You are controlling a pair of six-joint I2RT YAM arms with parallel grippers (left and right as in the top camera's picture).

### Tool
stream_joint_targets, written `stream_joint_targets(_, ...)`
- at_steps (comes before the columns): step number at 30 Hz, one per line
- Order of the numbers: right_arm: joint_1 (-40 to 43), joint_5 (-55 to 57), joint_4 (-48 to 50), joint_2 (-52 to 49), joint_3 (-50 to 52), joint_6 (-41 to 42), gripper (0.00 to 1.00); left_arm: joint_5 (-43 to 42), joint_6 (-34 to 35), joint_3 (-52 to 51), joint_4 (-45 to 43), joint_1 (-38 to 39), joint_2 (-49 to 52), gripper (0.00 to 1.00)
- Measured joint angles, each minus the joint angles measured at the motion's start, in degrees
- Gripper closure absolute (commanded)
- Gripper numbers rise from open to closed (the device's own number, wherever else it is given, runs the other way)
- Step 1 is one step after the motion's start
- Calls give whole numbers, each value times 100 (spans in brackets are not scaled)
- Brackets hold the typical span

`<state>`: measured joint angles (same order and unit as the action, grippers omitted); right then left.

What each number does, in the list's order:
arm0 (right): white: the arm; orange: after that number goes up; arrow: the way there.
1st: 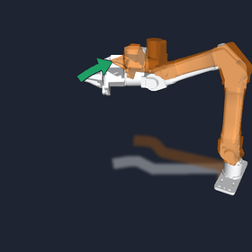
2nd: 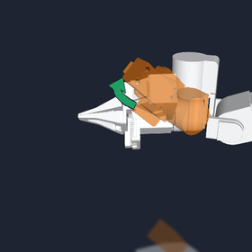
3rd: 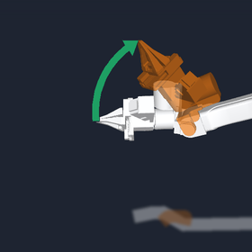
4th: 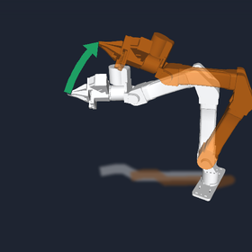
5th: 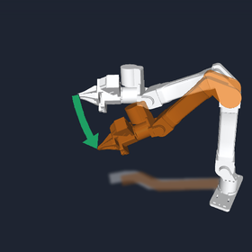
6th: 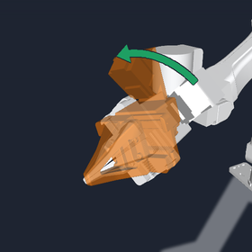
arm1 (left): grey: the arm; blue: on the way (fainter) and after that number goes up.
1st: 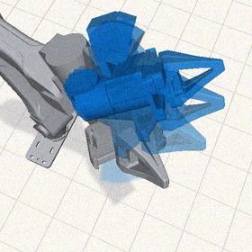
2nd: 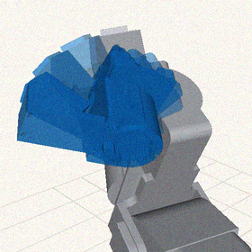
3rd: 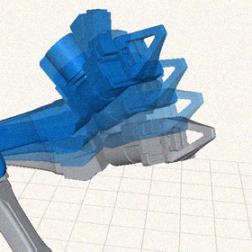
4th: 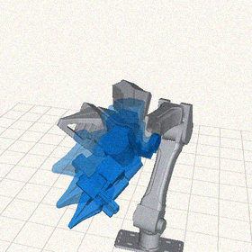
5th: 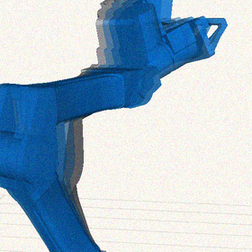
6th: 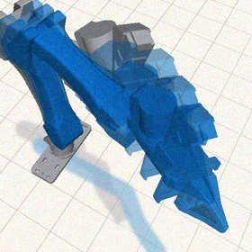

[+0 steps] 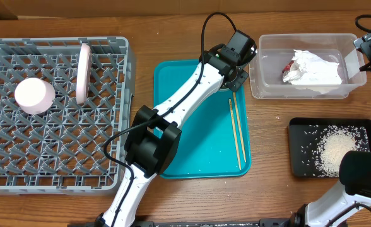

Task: Sort waste into correct bins and load items into the dishwasher
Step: 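Grasp the white cup with the left gripper and lift it, then carry the cup over the dish rack and lower it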

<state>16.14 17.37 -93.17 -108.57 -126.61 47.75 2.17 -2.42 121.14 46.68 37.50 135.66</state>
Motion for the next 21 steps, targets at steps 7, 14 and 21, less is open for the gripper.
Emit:
stream_joint_targets(7, 0, 0, -4, 0, 0, -2, 0, -7, 608, 402, 442, -37, -4, 96)
stream_joint_targets(14, 0, -2, 4, 0, 0, 0, 0, -28, 1733, 957, 1545, -166, -1003, 96)
stream_joint_targets(21, 0, -2, 2, 0, 0, 0, 0, -125, 2673, 1270, 2632, -981, -3117, 96)
